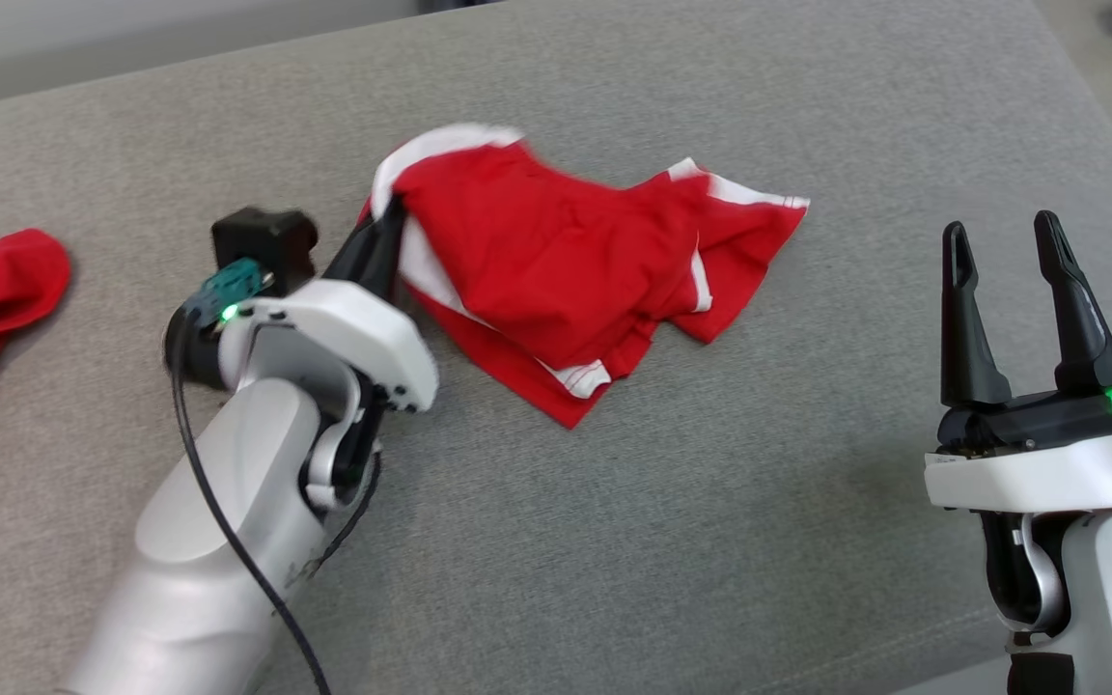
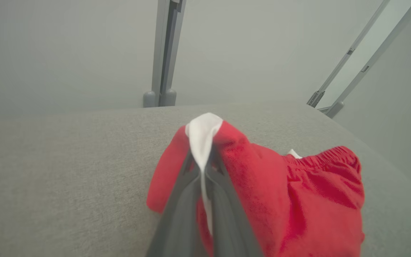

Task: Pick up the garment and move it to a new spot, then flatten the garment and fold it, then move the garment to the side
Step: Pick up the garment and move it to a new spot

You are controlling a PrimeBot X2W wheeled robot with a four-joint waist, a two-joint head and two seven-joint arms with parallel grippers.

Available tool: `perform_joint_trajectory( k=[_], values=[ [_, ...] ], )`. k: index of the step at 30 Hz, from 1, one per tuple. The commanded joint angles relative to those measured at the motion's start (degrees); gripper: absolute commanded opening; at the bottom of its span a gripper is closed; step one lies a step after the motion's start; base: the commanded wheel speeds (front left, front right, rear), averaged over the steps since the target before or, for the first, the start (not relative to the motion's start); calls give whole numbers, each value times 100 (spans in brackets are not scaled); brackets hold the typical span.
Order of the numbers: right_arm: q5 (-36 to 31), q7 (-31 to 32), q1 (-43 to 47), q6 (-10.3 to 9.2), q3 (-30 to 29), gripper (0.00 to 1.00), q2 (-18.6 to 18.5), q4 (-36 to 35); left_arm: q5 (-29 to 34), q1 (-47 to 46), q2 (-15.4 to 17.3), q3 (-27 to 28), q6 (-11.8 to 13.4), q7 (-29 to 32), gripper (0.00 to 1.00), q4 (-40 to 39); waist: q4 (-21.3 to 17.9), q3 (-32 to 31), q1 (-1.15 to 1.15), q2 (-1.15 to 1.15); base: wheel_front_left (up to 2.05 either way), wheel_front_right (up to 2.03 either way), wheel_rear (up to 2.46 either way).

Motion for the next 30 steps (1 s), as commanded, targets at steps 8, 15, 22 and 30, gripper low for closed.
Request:
perform_joint_trajectory(
  k=[8, 15, 22, 30],
  values=[
    [-212, -8, 25, -2, -32, 100, -26, 40, -189, 301, 8, 218, -37, -471, 0, 885, 546, -128, 0, 0, 0, 0, 0],
    [-338, -8, 117, -2, -3, 100, -27, 114, -235, 436, -100, 197, -112, -640, 100, 1186, 894, -443, 0, 0, 0, 0, 0],
    [-491, -8, 256, -2, 31, 100, -26, 191, -202, 679, -25, 321, -156, -883, 100, 1003, 1220, -863, 0, 0, 0, 0, 0],
    [-591, -9, 477, -2, 26, 100, -26, 266, 501, 1544, 341, 728, -237, -966, 100, -366, 1423, -1252, 0, 0, 0, 0, 0]
  ],
)
